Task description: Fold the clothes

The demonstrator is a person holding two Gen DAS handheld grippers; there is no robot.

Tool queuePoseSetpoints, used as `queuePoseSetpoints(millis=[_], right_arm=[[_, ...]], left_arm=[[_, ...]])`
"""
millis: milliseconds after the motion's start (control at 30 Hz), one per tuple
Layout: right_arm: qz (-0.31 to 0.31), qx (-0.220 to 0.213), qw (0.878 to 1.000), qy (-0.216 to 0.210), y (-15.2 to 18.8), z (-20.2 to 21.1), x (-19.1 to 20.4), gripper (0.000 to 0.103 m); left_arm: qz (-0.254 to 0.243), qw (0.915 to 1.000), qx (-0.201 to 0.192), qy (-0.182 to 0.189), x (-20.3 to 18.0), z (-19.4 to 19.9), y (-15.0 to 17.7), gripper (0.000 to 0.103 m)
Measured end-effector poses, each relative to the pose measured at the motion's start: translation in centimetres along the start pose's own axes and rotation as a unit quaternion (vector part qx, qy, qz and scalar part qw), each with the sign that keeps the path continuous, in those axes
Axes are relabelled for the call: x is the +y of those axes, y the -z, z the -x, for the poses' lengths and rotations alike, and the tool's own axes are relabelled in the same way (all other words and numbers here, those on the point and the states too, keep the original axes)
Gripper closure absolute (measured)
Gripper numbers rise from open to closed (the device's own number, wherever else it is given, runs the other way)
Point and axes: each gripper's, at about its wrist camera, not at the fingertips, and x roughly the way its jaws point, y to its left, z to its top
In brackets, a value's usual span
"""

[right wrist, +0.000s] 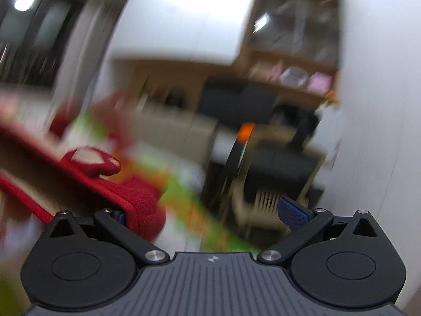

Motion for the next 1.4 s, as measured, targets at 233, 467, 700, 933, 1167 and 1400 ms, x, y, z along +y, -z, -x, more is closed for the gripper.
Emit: queuePoseSetpoints(millis=[233,467,700,933,1167,1400], right_arm=[[-0.002,0.225,0.965,-0.132,11.7,4.6,2.8,0.0],[-0.23,0.136,0.946,-0.184,7.1,3.8,-3.4,0.0],[-0.308,0.175,0.898,-0.262,5.8,-9.4,1.3,0.0],[-0.268,0.186,0.893,-0.31,7.0,-15.5,7.5,0.0],[-0.143,0.18,0.931,-0.285,10.0,-10.9,9.6,0.0],[-0.091,0.195,0.938,-0.273,12.4,-3.4,7.9,0.0]], left_arm=[[-0.039,0.9498,0.198,0.239,-4.7,4.7,12.2,0.0],[0.194,0.9069,0.219,0.303,1.3,4.1,11.1,0.0],[0.297,0.8778,0.189,0.325,-2.9,-2.5,7.5,0.0],[0.325,0.8289,0.23,0.392,-8.5,-8.1,9.3,0.0],[0.307,0.8305,0.227,0.406,-10.1,-4.0,11.7,0.0],[0.332,0.8037,0.242,0.43,-8.1,0.8,13.5,0.0]])
